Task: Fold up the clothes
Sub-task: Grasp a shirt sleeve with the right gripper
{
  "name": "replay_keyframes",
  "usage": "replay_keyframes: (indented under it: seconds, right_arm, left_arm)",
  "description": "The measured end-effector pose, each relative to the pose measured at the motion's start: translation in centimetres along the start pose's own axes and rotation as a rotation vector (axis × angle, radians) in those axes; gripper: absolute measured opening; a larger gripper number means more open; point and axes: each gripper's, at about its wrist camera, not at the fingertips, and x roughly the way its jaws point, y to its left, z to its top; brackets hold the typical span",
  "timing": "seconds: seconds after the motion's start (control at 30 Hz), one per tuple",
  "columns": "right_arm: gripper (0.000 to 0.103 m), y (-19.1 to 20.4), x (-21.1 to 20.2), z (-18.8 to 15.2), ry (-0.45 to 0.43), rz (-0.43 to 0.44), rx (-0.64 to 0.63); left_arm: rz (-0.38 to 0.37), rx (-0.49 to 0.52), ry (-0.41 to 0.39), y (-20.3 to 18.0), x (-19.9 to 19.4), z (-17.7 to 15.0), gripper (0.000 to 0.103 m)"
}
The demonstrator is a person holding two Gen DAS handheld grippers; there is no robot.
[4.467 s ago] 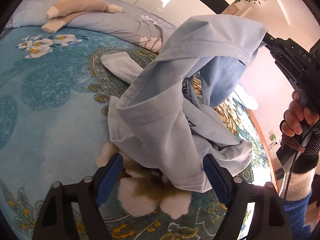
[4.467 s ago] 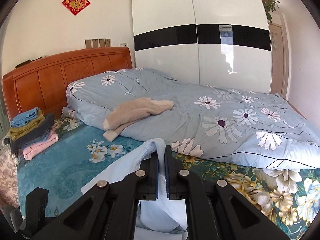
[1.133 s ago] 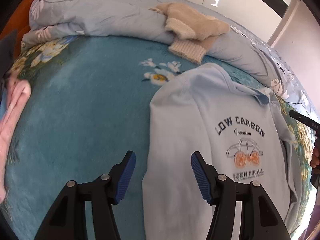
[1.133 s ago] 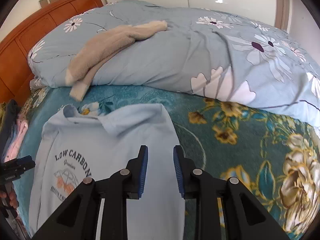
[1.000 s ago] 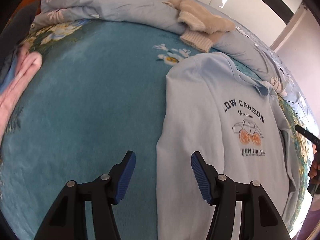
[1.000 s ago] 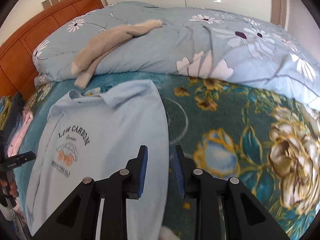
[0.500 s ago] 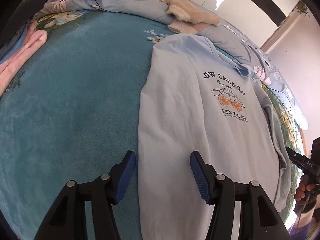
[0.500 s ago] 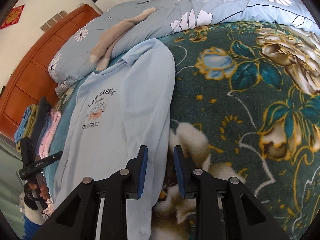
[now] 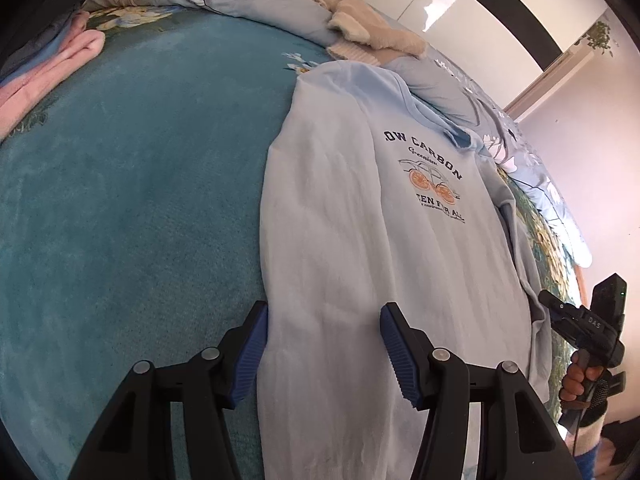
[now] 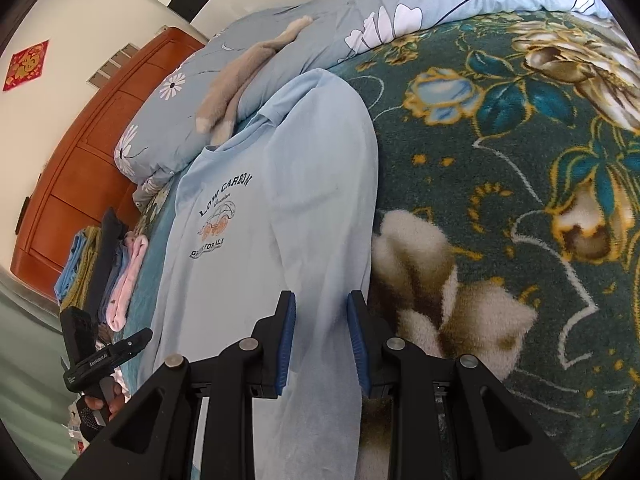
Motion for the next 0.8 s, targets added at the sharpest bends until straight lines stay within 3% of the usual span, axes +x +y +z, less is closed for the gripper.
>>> replay_keyframes:
  seconds: [0.03, 0.07, 0.23, 0.43, 0.6, 0.8]
  right_arm:
    - [0.017, -0.2, -0.2, 0.1, -0.004, -0.01, -0.004]
    - [0.003, -0.4, -0.4, 0.1, -0.006, -0.021, -0.008]
    - [0.002, -1.3, -2.6, 1.5, -0.056, -0.093, -0.051]
    - [0.002, -4.3, -6.9, 8.1, -0.256, -0.444, -0.083]
    - [0.003, -6.9, -6.3, 10.6, -0.269, -0.496, -0.001]
    - [0.003, -7.8, -4.7, 9.5, -0.236, -0.467, 0.043]
  left_arm:
    - [-0.004, -0.005, -0.001, 0.1, -0.1, -0.1, 0.06]
    - [-0.007, -0.01, -0.003, 0.1, -0.1, -0.2, 0.06]
    - [-0.025, -0.032, -0.012, 0.4, -0.2, -0.5, 0.059]
    - [-0.04, -0.051, -0.019, 0.8, -0.2, -0.6, 0.057]
    - [-0.039, -0.071, -0.032, 1.2, -0.3, -0.8, 0.047]
    - [-0.07, -0.085, -0.035, 1.4, -0.3, -1.2, 0.022]
